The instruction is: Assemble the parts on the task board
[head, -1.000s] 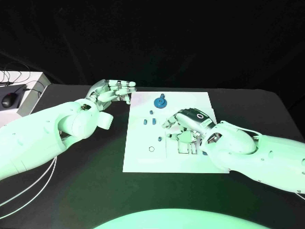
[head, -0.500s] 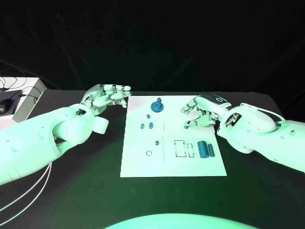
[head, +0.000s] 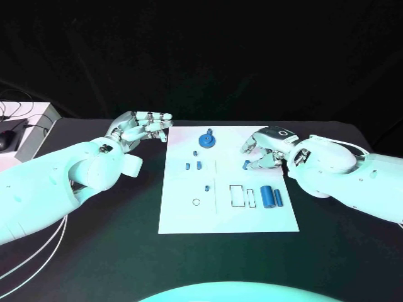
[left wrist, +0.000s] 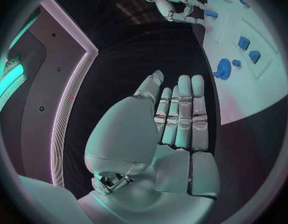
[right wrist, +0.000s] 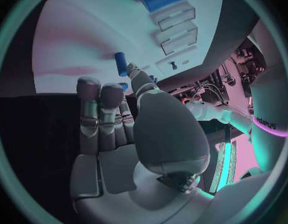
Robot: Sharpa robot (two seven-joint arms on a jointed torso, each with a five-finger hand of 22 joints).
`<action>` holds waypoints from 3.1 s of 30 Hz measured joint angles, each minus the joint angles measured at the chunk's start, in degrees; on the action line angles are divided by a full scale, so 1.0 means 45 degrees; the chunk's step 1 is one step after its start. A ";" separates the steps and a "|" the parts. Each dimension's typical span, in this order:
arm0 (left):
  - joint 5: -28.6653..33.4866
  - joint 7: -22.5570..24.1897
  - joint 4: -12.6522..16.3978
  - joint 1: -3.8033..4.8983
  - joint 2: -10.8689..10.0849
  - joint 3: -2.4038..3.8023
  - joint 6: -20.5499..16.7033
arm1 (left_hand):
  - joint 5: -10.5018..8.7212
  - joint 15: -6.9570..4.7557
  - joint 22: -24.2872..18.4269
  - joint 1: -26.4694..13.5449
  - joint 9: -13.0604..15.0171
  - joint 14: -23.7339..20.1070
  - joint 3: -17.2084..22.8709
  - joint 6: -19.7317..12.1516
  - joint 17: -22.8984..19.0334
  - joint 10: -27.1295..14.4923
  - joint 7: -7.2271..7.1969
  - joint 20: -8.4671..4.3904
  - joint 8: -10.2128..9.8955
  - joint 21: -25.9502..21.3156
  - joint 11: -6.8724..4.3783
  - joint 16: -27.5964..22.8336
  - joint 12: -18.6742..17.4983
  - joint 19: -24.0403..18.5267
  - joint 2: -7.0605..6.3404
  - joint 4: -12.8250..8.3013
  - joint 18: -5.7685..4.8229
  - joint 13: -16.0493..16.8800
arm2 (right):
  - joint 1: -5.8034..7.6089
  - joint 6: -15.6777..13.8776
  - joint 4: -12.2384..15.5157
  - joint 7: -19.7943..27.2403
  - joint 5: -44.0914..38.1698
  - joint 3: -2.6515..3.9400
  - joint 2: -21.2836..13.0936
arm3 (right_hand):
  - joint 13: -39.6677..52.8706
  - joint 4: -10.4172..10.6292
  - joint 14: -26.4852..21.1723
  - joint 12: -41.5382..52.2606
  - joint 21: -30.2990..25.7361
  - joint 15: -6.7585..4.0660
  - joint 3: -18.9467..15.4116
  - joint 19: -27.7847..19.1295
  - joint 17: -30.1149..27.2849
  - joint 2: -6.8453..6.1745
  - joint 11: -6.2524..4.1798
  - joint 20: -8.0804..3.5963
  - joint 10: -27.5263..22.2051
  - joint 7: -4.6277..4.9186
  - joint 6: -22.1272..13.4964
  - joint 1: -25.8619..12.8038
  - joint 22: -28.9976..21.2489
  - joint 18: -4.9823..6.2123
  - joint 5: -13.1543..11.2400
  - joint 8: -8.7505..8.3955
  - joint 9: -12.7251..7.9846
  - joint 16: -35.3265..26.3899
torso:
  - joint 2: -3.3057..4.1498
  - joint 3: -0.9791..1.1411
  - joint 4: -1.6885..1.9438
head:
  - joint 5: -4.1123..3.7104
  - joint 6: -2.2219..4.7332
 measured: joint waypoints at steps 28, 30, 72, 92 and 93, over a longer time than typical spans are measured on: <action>0.0000 -0.0008 0.0002 0.0000 -0.0016 0.0000 0.0018 | 0.0000 -0.0001 0.0001 0.0000 0.0000 0.0001 0.0001 0.0000 0.0002 0.0000 0.0000 0.0000 0.0000 -0.0045 0.0000 0.0000 0.0000 0.0000 0.0000 0.0000 0.0000 0.0000 | -0.0243 0.0594 -0.0293 -0.0134 -0.0498 -0.0067 0.0364 | -0.0046 -0.0695 0.0084 -0.0183 0.1799 -0.0154 0.3573 0.0000 0.0160 0.0427 -0.0477 -0.0233 0.1899 -0.0176 0.1516 -0.0528 -0.0006 -0.0179 -0.0522 -0.0001 0.0028 -0.0040 | -0.0009 0.0012 -0.0010 | -0.0009 -0.0125; 0.0000 -0.0011 0.0001 0.0000 -0.0017 0.0000 0.0020 | 0.0000 -0.0001 0.0001 0.0000 0.0000 0.0001 0.0001 0.0000 0.0007 0.0000 0.0000 0.0000 0.0000 -0.0044 0.0000 0.0000 0.0000 0.0000 0.0000 0.0000 0.0001 0.0000 | -0.0251 0.0563 -0.0290 -0.0133 -0.0504 -0.0067 0.0364 | -0.0044 -0.0742 0.0095 -0.0185 0.1990 -0.0195 0.3620 0.0000 0.0179 0.0475 -0.0454 -0.0234 0.1966 -0.0187 0.1682 -0.0569 -0.0006 -0.0189 -0.0572 -0.0003 0.0046 -0.0024 | -0.0009 0.0016 -0.0010 | -0.0009 -0.0128; 0.0000 -0.0073 -0.0293 -0.0043 0.0250 0.0000 0.0273 | 0.0000 -0.0001 0.0049 0.0066 0.0000 0.0001 -0.0035 0.0000 0.0024 0.0000 0.0000 0.0000 0.0000 -0.0185 -0.0001 0.0000 -0.0001 0.0001 0.0066 -0.0037 0.0001 0.0000 | -0.0450 -0.0388 0.2638 -0.0254 0.2099 -0.0016 0.1182 | -0.0029 -0.1466 0.0073 -0.0133 0.2734 -0.0344 0.4128 -0.0001 0.0189 0.1045 -0.0364 -0.0460 0.2104 -0.0277 0.2186 -0.0736 -0.0002 -0.0526 -0.1445 -0.0001 0.0286 0.0049 | -0.0057 -0.0011 -0.0024 | 0.0382 -0.0198; 0.0000 -0.0071 -0.0306 -0.0062 0.0262 -0.0002 0.0348 | 0.0000 0.0046 0.0066 0.0066 0.0000 -0.0046 -0.0035 0.0000 0.0040 0.0001 0.0000 0.0000 0.0000 -0.0185 -0.0001 0.0000 -0.0001 0.0001 0.0066 -0.0037 0.0001 0.0000 | -0.1167 -0.0512 0.2290 -0.0352 0.0411 -0.0225 0.2208 | -0.0028 -0.1501 0.0075 -0.0181 0.2734 -0.0343 0.4092 -0.0004 0.0169 0.1045 -0.0363 -0.0456 0.2104 -0.0247 0.2166 -0.0735 -0.0006 -0.0594 -0.1397 -0.0002 0.0272 0.0049 | -0.0073 -0.0009 -0.0006 | 0.0565 -0.0333; 0.0000 -0.0072 -0.0306 -0.0062 0.0258 -0.0001 0.0349 | 0.0000 0.0047 0.0066 0.0066 0.0000 -0.0047 -0.0035 0.0000 0.0040 0.0001 0.0001 0.0000 0.0000 -0.0185 -0.0001 0.0000 -0.0001 0.0001 0.0066 -0.0036 0.0001 0.0000 | -0.1179 -0.0504 0.2283 -0.0358 0.0363 -0.0226 0.2221 | -0.0029 -0.1501 0.0075 -0.0183 0.2734 -0.0342 0.4091 -0.0004 0.0169 0.1045 -0.0362 -0.0456 0.2105 -0.0235 0.2177 -0.0735 -0.0006 -0.0596 -0.1397 -0.0003 0.0272 0.0049 | -0.0073 -0.0009 -0.0007 | 0.0568 -0.0343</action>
